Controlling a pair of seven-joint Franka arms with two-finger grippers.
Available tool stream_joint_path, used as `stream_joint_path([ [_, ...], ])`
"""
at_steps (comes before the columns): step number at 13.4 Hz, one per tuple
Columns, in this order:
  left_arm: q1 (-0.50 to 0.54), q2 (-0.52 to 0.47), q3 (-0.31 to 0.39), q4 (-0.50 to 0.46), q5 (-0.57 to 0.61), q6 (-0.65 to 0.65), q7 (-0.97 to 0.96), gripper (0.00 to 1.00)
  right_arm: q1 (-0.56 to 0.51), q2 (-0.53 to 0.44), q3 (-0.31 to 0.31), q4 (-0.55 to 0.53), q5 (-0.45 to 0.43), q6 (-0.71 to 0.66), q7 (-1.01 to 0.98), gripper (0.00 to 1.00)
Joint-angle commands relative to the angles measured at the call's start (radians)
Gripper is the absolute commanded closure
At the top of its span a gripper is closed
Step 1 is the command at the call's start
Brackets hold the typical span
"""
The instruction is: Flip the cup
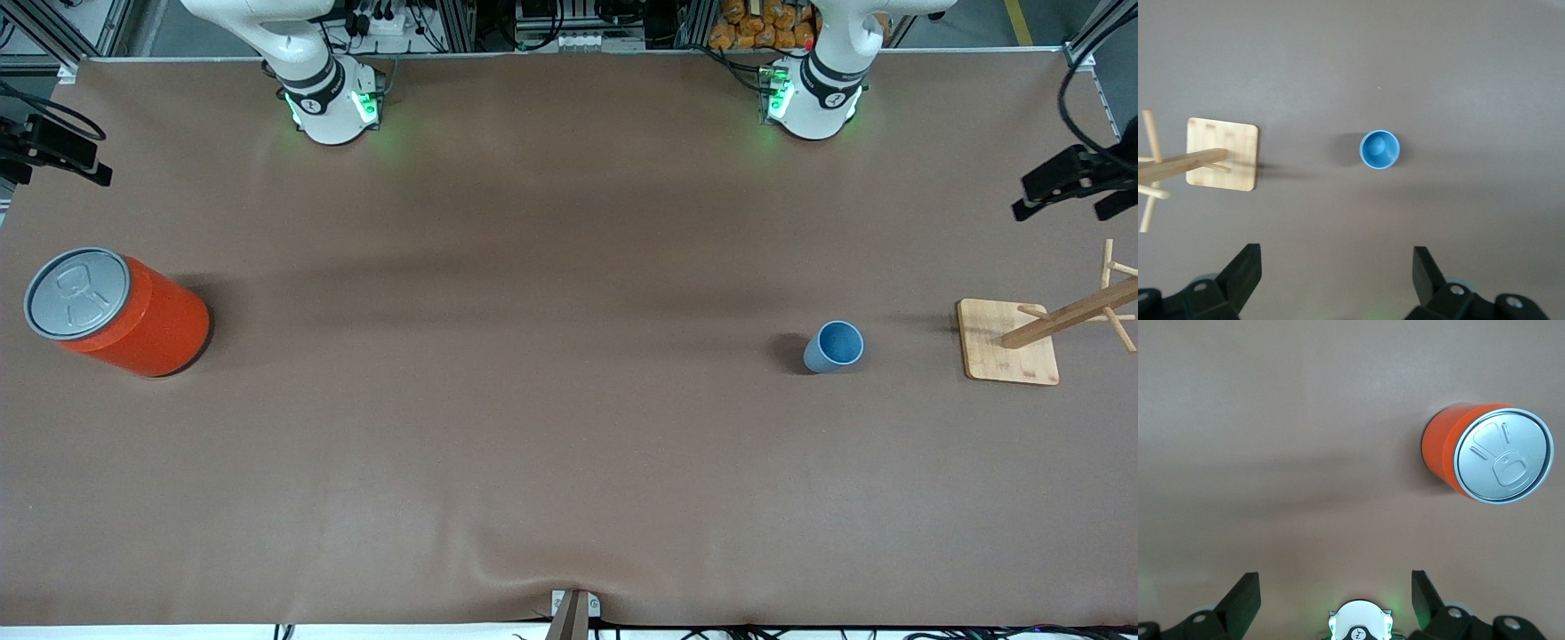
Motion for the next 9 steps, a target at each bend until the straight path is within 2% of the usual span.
stream_joint_path([
  [1,-0.004,0.014,-0.015,0.014,0.013,0.010,-0.030,0.00,0.004,0.003,0.001,0.015,-0.008,-0.012,0.001,0.00],
  [9,-0.004,0.015,-0.015,0.008,0.019,0.018,-0.019,0.00,0.002,0.003,0.001,0.015,-0.008,-0.011,0.001,0.00],
])
